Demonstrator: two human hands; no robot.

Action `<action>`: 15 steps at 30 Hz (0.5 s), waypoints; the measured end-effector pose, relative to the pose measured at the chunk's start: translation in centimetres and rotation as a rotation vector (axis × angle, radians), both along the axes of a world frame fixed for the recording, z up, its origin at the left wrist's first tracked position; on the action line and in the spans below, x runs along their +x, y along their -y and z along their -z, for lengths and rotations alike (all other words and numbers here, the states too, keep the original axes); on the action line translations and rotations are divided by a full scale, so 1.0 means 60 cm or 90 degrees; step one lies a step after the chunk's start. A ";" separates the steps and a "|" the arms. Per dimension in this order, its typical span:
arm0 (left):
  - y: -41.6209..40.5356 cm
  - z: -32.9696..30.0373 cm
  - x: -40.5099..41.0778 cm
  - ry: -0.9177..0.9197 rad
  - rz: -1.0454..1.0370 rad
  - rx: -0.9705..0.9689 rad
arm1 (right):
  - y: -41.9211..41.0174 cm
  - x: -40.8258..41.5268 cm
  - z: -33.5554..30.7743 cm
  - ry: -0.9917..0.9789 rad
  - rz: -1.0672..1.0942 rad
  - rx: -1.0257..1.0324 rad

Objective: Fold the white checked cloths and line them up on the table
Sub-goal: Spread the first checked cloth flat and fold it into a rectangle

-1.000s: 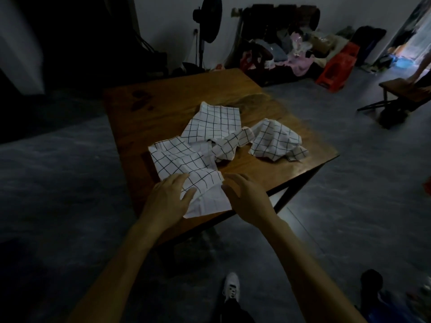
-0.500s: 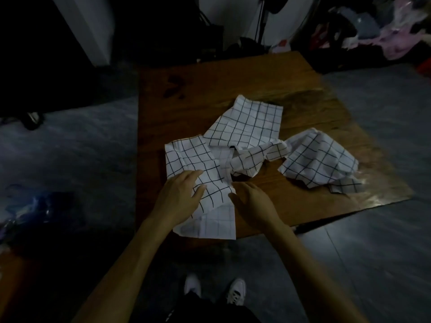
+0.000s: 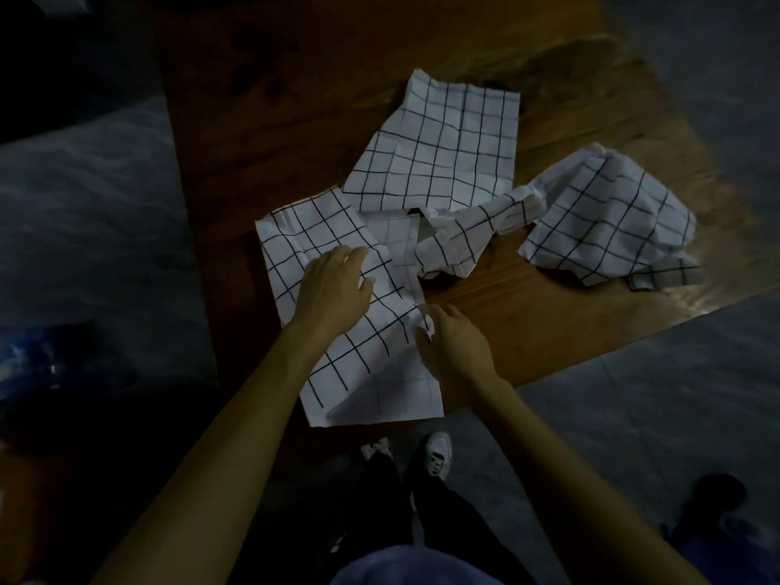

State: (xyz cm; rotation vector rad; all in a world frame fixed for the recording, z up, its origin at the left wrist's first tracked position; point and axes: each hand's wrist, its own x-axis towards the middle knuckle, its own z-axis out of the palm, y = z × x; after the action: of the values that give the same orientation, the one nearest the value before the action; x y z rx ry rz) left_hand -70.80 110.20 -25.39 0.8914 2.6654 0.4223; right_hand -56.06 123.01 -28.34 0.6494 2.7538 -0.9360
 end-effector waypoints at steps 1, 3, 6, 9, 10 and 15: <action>-0.006 0.014 -0.011 -0.004 0.003 -0.014 | 0.001 -0.002 0.005 0.001 0.013 0.001; -0.013 0.039 -0.030 -0.006 0.015 -0.044 | 0.003 -0.008 0.012 0.010 0.034 0.007; -0.017 0.067 -0.047 -0.022 0.032 -0.058 | 0.006 -0.014 0.020 0.032 0.055 -0.007; -0.019 0.087 -0.055 -0.037 0.041 -0.023 | 0.009 -0.018 0.030 0.044 0.059 -0.004; -0.019 0.091 -0.056 -0.042 0.039 -0.003 | 0.010 -0.018 0.031 0.043 0.063 -0.002; -0.020 0.076 -0.051 -0.081 0.021 0.108 | 0.017 -0.039 0.021 -0.021 0.074 0.033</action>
State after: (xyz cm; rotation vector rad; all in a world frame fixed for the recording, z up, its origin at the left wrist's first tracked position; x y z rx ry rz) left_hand -73.89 111.38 -29.96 1.0424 2.7574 0.6110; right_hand -58.40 122.00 -29.61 0.8188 2.8043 -0.9089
